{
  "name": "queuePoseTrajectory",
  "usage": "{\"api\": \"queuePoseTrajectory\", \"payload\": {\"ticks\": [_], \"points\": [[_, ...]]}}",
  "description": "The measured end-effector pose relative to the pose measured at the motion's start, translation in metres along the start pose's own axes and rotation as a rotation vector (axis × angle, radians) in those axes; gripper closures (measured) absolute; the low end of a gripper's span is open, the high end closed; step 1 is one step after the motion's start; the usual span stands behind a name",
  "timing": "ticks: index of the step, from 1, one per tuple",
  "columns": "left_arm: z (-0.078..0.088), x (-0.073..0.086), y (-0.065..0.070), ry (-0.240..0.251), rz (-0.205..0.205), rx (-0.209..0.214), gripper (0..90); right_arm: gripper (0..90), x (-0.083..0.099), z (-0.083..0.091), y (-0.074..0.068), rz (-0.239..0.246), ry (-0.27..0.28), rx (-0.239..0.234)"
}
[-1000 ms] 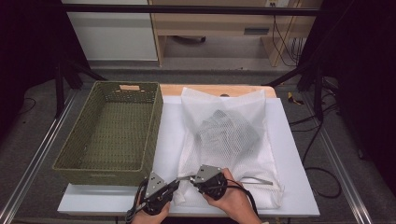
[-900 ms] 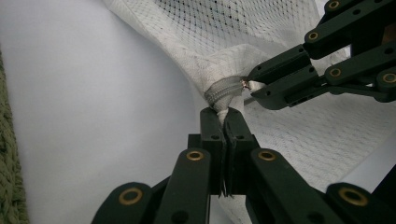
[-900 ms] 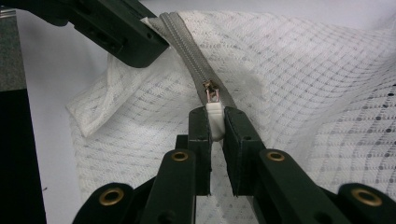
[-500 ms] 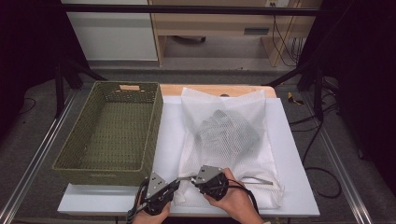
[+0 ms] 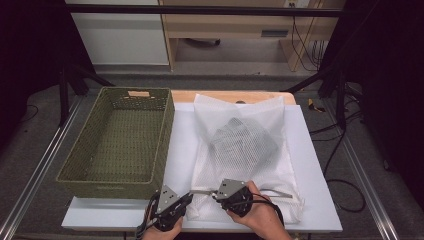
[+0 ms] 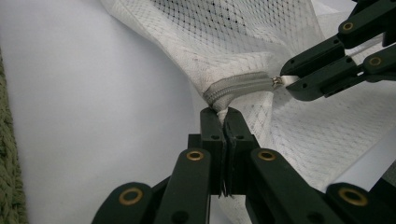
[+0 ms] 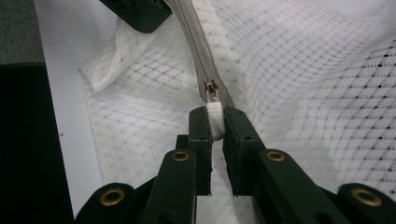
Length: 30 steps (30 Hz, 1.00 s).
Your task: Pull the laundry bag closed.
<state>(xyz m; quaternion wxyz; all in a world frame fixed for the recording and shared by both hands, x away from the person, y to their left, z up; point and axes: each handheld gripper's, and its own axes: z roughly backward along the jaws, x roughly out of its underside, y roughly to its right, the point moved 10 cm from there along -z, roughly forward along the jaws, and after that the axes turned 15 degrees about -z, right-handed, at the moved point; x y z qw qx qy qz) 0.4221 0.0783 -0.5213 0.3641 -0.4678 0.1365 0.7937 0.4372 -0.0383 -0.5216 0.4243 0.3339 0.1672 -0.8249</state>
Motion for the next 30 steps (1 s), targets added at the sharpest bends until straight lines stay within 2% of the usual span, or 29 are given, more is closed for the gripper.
{"api": "queuePoseTrajectory", "payload": {"ticks": [8, 20, 30], "points": [[-0.001, 0.002, 0.002, -0.007, -0.01, 0.01, 88.6, 81.9, 0.004, -0.001, 0.003, -0.022, -0.009, 0.005], [-0.001, 0.001, 0.001, -0.012, -0.022, 0.004, 88.7, 82.0, 0.003, 0.002, 0.005, 0.001, -0.019, 0.005], [0.0, 0.001, -0.001, -0.013, -0.024, -0.001, 88.6, 82.0, 0.008, 0.011, 0.012, -0.004, -0.026, 0.008]]}}
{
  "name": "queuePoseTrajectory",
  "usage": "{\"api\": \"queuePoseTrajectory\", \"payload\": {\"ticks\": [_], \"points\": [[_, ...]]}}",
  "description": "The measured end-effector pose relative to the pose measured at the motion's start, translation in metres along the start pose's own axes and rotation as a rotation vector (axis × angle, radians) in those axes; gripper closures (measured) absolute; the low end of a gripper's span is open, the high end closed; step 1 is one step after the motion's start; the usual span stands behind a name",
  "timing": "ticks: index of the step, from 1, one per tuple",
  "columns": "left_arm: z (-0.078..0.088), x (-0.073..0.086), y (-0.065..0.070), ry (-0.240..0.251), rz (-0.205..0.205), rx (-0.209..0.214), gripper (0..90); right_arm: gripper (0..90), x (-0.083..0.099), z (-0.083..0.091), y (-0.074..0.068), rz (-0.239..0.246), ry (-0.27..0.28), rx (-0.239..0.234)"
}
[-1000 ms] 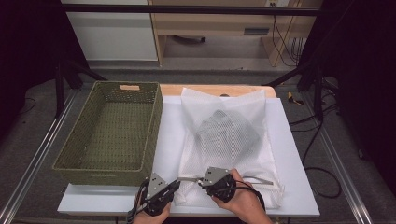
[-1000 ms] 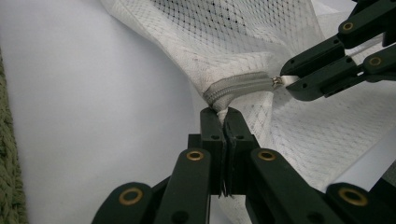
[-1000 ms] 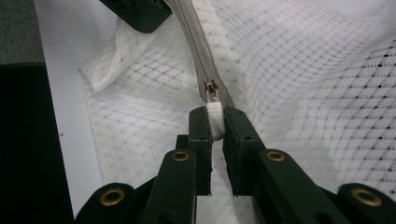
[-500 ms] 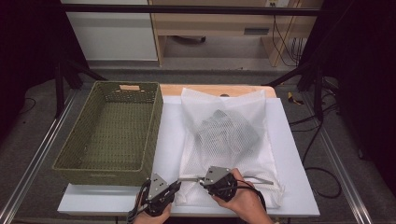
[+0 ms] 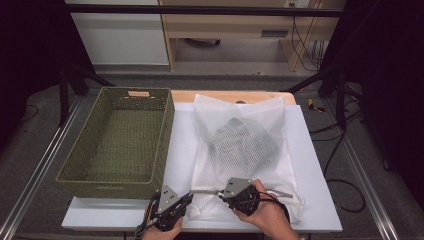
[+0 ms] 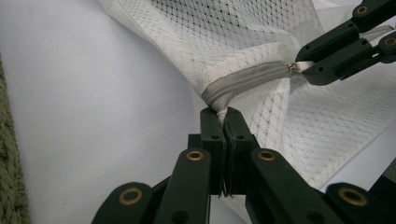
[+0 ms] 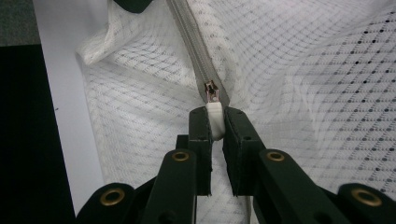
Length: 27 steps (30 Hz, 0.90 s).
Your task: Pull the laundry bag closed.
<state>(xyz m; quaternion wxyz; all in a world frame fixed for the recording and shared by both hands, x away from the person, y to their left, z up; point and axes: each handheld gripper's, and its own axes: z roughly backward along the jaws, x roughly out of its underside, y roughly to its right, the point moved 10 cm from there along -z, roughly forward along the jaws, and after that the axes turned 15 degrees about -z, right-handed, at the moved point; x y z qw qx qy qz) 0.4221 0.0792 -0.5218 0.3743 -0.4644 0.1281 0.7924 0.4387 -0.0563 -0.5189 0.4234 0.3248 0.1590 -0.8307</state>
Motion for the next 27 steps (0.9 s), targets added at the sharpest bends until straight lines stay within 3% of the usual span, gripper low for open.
{"api": "queuePoseTrajectory", "payload": {"ticks": [27], "points": [[0.0007, -0.0006, 0.0, 0.002, -0.003, 0.001, 88.7, 82.0, 0.0087, 0.0067, 0.0091, -0.015, -0.003, 0.002]]}}
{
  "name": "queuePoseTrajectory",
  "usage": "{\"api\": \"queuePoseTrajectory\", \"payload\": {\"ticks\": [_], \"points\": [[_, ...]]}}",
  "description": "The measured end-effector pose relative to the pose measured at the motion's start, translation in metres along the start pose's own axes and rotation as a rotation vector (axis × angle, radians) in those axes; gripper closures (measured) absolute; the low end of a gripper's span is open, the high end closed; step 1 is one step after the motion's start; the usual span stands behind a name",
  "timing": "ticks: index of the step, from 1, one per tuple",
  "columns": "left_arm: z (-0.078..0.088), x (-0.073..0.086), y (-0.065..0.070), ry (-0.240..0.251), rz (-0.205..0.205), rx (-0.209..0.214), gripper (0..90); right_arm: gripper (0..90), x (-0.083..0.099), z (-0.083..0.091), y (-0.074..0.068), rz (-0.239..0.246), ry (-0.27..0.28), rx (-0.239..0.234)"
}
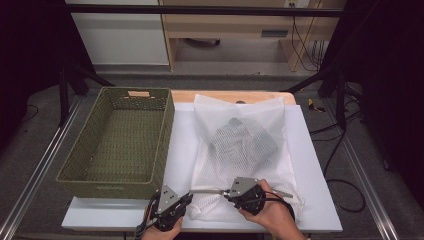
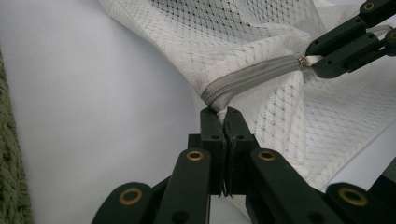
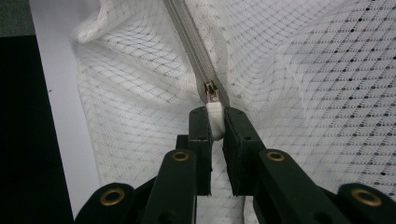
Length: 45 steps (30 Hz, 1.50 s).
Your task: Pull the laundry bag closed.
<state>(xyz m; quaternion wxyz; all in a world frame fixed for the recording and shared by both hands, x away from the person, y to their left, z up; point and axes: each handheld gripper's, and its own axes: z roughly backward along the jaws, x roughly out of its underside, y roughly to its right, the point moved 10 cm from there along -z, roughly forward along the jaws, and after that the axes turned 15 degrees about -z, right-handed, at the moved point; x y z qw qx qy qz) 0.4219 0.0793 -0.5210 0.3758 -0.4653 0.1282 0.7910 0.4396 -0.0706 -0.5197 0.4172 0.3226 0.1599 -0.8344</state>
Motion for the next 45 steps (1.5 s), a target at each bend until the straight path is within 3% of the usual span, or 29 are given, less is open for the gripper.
{"api": "queuePoseTrajectory", "payload": {"ticks": [23, 45], "points": [[0.001, -0.001, -0.001, 0.005, 0.002, -0.003, 88.6, 82.0, 0.002, 0.0, 0.002, -0.001, -0.001, -0.002], [0.003, -0.002, -0.004, 0.011, 0.01, -0.011, 88.7, 82.0, 0.013, 0.01, 0.014, -0.019, -0.012, 0.016]]}}
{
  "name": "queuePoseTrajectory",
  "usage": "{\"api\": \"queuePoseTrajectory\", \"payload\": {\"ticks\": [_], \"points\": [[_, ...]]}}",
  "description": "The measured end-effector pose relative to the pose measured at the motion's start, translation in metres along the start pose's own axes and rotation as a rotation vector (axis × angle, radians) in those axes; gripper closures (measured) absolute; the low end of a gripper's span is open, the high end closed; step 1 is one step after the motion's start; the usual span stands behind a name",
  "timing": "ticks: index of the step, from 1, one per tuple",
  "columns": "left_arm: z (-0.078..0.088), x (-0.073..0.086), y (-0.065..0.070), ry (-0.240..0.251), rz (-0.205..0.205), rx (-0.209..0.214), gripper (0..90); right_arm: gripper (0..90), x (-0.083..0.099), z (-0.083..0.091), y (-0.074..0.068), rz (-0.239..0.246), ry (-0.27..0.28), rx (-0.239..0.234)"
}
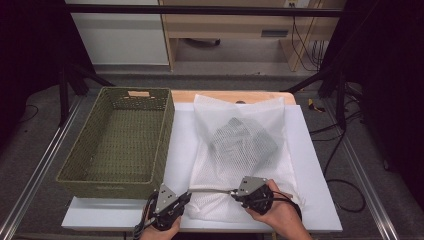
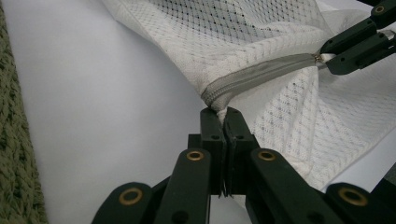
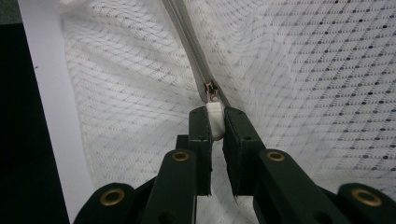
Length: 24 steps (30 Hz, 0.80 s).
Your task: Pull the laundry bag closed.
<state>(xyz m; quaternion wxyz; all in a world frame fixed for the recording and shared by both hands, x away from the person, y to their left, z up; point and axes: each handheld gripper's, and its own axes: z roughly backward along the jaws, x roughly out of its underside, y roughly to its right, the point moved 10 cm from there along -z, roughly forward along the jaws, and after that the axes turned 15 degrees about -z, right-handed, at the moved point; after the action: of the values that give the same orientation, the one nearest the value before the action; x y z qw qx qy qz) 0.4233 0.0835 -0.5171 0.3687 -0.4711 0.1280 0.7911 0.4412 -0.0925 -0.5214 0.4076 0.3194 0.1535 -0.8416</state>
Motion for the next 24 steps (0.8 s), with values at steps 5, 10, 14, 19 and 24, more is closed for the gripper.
{"api": "queuePoseTrajectory", "payload": {"ticks": [5, 10, 14, 19, 24], "points": [[0.001, 0.0, -0.001, -0.001, 0.001, -0.003, 88.6, 82.0, 0.003, 0.002, 0.003, -0.008, 0.0, 0.004], [0.001, 0.0, -0.002, -0.001, 0.001, -0.005, 88.7, 82.0, 0.005, 0.004, 0.007, -0.012, -0.001, 0.009], [0.001, 0.0, -0.002, 0.0, 0.002, -0.005, 88.7, 82.0, 0.008, 0.006, 0.009, -0.017, -0.001, 0.012], [0.001, 0.0, -0.002, -0.001, 0.001, -0.005, 88.7, 82.0, 0.01, 0.007, 0.011, -0.02, -0.002, 0.015], [0.001, 0.0, -0.002, -0.001, -0.001, -0.005, 88.7, 81.9, 0.012, 0.008, 0.014, -0.029, 0.0, 0.014]]}}
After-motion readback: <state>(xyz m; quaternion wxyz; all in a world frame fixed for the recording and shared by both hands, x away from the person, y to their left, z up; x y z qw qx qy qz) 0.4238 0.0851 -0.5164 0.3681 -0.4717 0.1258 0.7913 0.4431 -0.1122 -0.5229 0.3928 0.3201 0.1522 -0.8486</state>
